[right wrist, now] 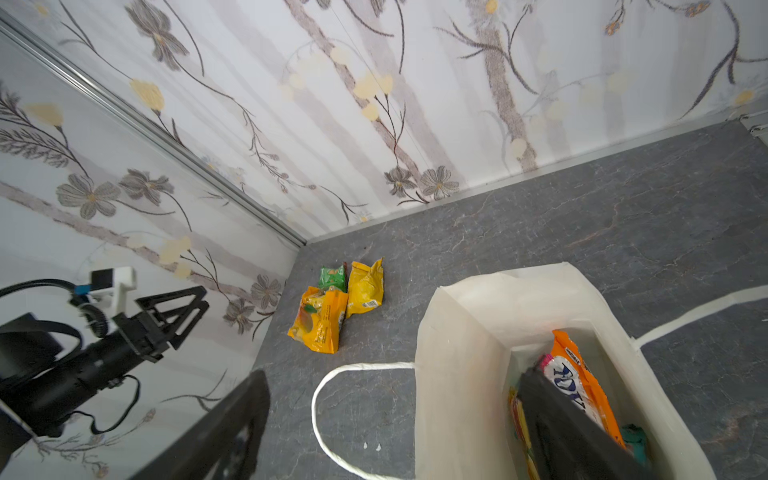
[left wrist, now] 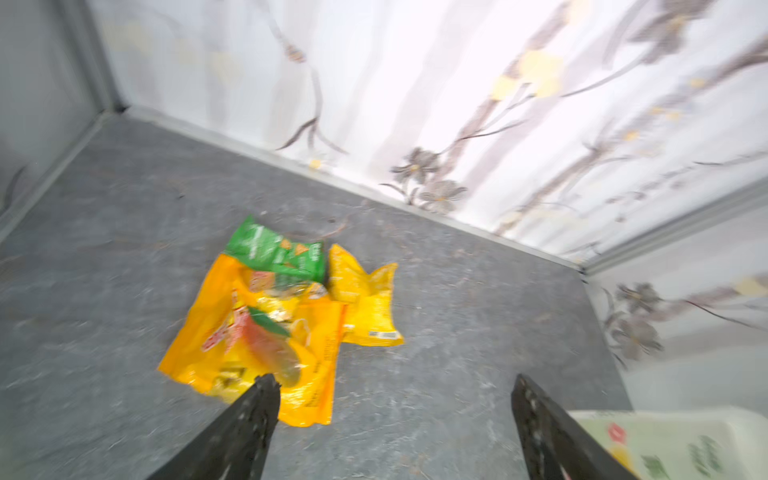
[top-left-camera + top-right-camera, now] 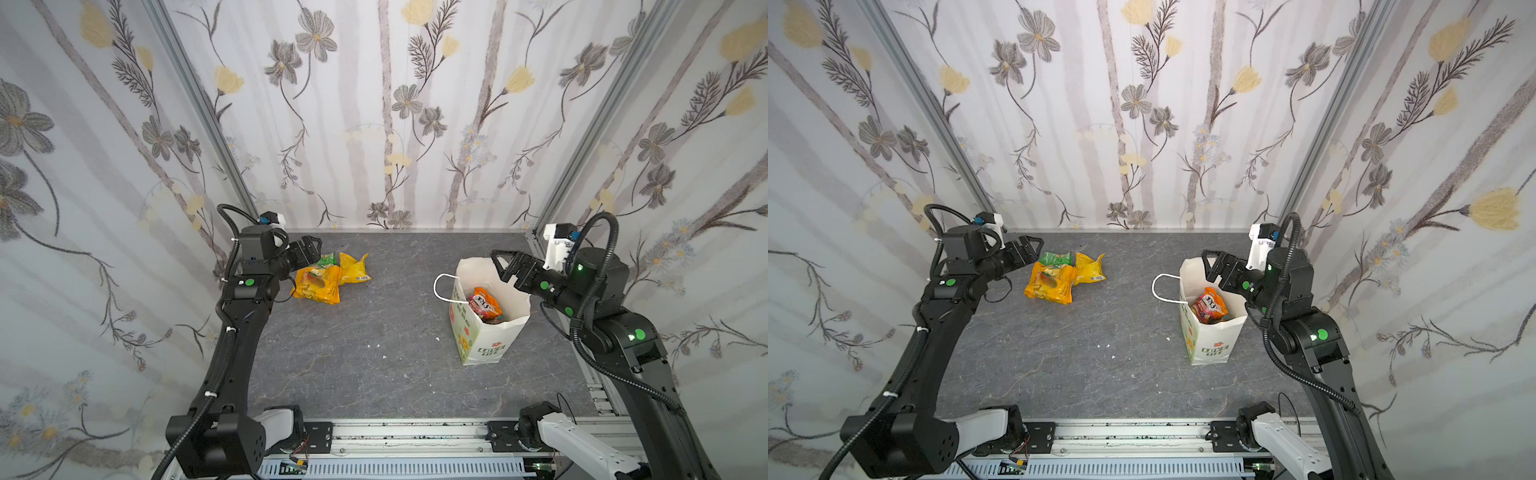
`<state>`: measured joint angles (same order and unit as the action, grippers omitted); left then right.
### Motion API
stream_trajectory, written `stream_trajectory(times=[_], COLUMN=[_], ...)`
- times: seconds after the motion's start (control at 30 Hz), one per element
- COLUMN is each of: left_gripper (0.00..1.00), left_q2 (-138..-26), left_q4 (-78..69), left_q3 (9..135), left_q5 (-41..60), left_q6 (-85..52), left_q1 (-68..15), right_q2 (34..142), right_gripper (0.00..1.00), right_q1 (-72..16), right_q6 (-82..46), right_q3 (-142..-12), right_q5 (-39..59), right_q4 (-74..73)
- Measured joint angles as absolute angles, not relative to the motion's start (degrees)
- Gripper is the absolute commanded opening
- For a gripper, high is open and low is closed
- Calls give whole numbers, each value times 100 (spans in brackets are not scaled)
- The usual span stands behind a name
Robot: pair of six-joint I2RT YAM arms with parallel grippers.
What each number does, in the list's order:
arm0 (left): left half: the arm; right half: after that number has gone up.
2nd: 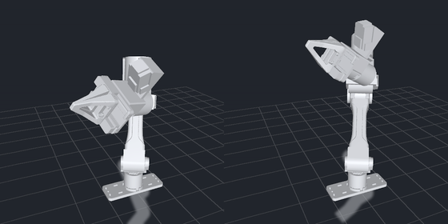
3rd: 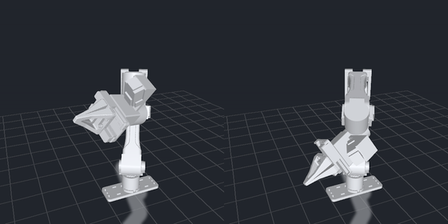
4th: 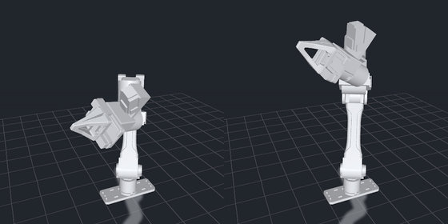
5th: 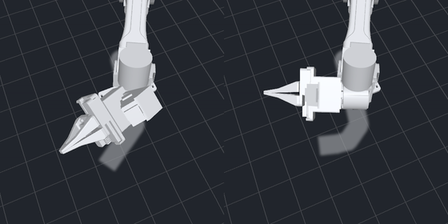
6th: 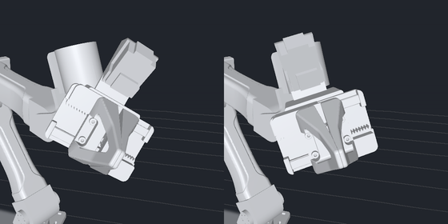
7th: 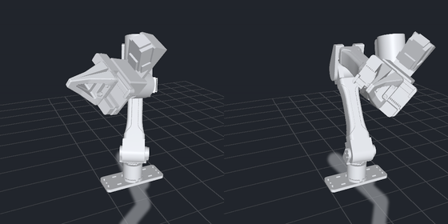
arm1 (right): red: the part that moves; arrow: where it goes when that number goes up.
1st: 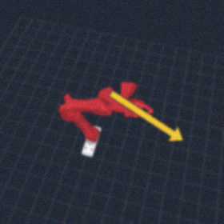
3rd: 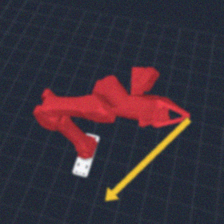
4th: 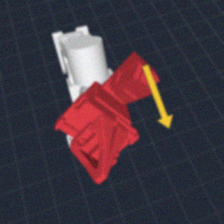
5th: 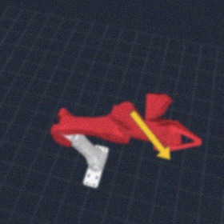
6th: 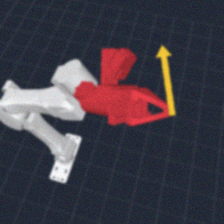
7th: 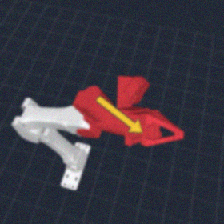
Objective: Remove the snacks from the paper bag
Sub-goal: 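Draw the left gripper back while the right gripper moves over the bag, then reach down into the bag with the right gripper toward the FOXS packet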
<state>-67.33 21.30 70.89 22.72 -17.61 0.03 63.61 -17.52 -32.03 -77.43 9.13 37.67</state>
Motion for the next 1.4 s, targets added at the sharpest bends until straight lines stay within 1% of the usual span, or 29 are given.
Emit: stream_trajectory(times=[0.2, 0.3, 0.43, 0.73, 1.03, 1.4], left_gripper=[96, 100, 100, 100, 100, 100], left_q2=[-5929, -5649, -5465, -5502, -5717, -5765], left_q4=[2370, 2582, 2956, 3774, 4158, 4353], left_q3=[7500, 7673, 7968, 8532, 8774, 8774], left_q5=[3116, 3415, 3662, 3492, 3146, 2692], left_q6=[-978, -569, -80, 519, 714, 777], left_q1=[-843, -1345, -1994, -3035, -3527, -3756], right_q2=[6954, 7210, 7553, 8130, 8593, 8871], right_gripper=[86, 83, 80, 78, 79, 86], right_q1=[-1920, -1986, -2069, -2165, -2239, -2239], right_q6=[-2882, -2783, -2646, -2469, -2351, -2351], right_q3=[-8025, -8117, -8162, -7887, -7513, -6882], right_q5=[965, 792, 419, 89, -67, -200], right_q4=[4477, 4777, 5153, 5540, 5647, 5258])
